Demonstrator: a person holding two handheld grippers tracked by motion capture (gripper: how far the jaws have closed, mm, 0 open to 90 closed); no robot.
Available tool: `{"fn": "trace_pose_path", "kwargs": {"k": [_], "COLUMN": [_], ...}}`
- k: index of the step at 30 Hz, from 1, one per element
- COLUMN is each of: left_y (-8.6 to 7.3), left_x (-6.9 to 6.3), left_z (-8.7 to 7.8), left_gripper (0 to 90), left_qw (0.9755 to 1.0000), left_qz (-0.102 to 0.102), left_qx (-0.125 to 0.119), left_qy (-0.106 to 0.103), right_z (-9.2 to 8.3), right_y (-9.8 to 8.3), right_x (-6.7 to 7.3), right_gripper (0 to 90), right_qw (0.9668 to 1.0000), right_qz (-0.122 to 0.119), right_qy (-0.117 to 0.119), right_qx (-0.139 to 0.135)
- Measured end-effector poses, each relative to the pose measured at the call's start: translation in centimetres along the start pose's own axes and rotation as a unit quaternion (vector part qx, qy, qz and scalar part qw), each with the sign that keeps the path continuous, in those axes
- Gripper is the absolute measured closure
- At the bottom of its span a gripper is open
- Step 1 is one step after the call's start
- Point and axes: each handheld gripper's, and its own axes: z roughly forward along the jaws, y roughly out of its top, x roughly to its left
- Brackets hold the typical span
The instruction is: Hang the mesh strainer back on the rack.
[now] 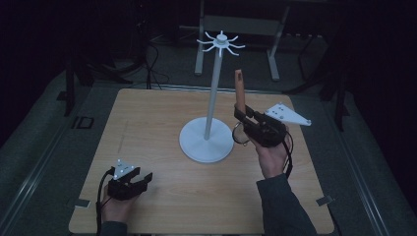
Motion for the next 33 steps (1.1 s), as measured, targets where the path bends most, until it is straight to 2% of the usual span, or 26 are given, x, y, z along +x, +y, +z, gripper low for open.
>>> {"fn": "trace_pose_path", "kwargs": {"k": [6,20,33], "left_y": [0.0,0.0,0.0], "left_x": [0.0,0.0,0.0], "left_z": [0.0,0.1,0.0], "left_gripper": [44.8,44.8,44.8], "left_qw": [1.0,1.0,1.0], "left_qz": [0.0,0.0,0.0], "left_qx": [0.0,0.0,0.001], "left_qy": [0.0,0.0,0.0], "right_z": [0.1,0.3,0.3], "right_y": [0.4,1.1,1.7], "right_x": [-0.1,-0.5,-0.6], "right_gripper": [69.4,69.4,69.4], "right_qw": [1.0,0.9996,0.999], "right_qz": [0.0,0.02,0.028], "right_qy": [0.002,0.015,0.023], "right_qx": [-0.004,-0.016,-0.026]}}
